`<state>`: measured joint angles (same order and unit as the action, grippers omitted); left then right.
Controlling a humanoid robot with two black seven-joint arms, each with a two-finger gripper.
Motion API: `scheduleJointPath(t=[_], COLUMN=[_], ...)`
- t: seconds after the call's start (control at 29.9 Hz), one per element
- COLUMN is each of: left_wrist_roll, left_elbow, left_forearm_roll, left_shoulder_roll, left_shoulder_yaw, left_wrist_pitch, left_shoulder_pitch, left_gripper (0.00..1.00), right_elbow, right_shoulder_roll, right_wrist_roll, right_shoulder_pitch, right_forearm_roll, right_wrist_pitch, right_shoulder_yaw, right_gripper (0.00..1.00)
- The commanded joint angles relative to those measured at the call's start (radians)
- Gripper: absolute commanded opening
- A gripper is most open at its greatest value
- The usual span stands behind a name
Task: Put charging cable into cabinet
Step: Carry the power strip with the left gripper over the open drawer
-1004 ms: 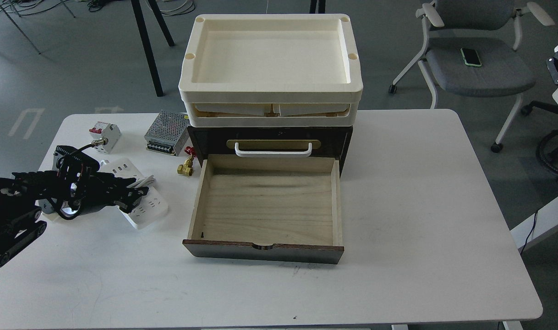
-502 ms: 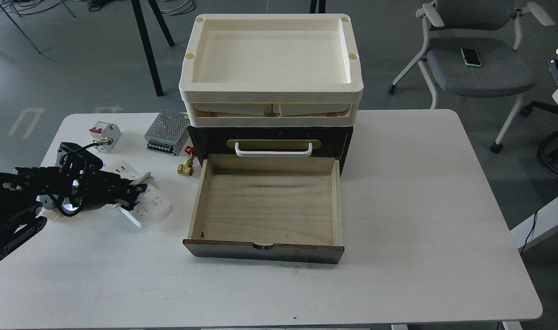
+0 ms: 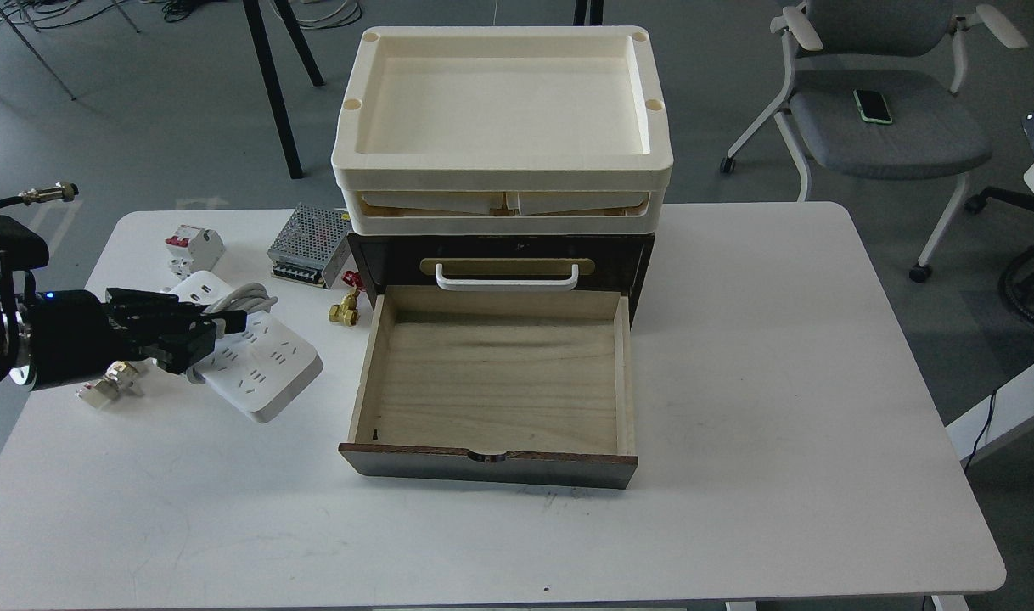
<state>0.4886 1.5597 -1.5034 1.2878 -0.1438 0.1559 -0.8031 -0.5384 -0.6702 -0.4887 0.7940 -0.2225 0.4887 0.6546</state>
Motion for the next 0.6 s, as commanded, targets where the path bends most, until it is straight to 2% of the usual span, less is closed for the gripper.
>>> scheduleJointPath(t=[0.0,0.3,0.4,0.57], left_wrist_roll=[0.0,0.0,0.0,0.0], left_elbow=[0.126,0.073,0.045,-0.113], left_forearm_roll=[0.133,0.313,0.35,0.367], left_shoulder_roll=[0.006,-0.341,-0.41,-0.534], left_shoulder_yaw=[-0.003,0.0,0.001,0.003], left_wrist_pitch=[0.005,0.004,-0.004,0.002], left_shoulder_pitch=[0.004,0.012,0.016,0.019], left_gripper=[0.0,0.0,0.0,0.0], right_elbow=[0.0,0.002,0.001,0.001], right_shoulder_roll=[0.0,-0.012,-0.022,-0.022], right_wrist_roll=[0.0,0.0,0.0,0.0], right_shoulder_pitch=[-0.004,-0.018,-0.027,-0.047], right_forearm_roll=[0.0,0.0,0.0,0.0], right_wrist_pitch=[0.0,0.0,0.0,0.0], right_shoulder_yaw=[0.0,0.002,0.003,0.008], right_gripper=[1.0,1.0,1.0,1.0])
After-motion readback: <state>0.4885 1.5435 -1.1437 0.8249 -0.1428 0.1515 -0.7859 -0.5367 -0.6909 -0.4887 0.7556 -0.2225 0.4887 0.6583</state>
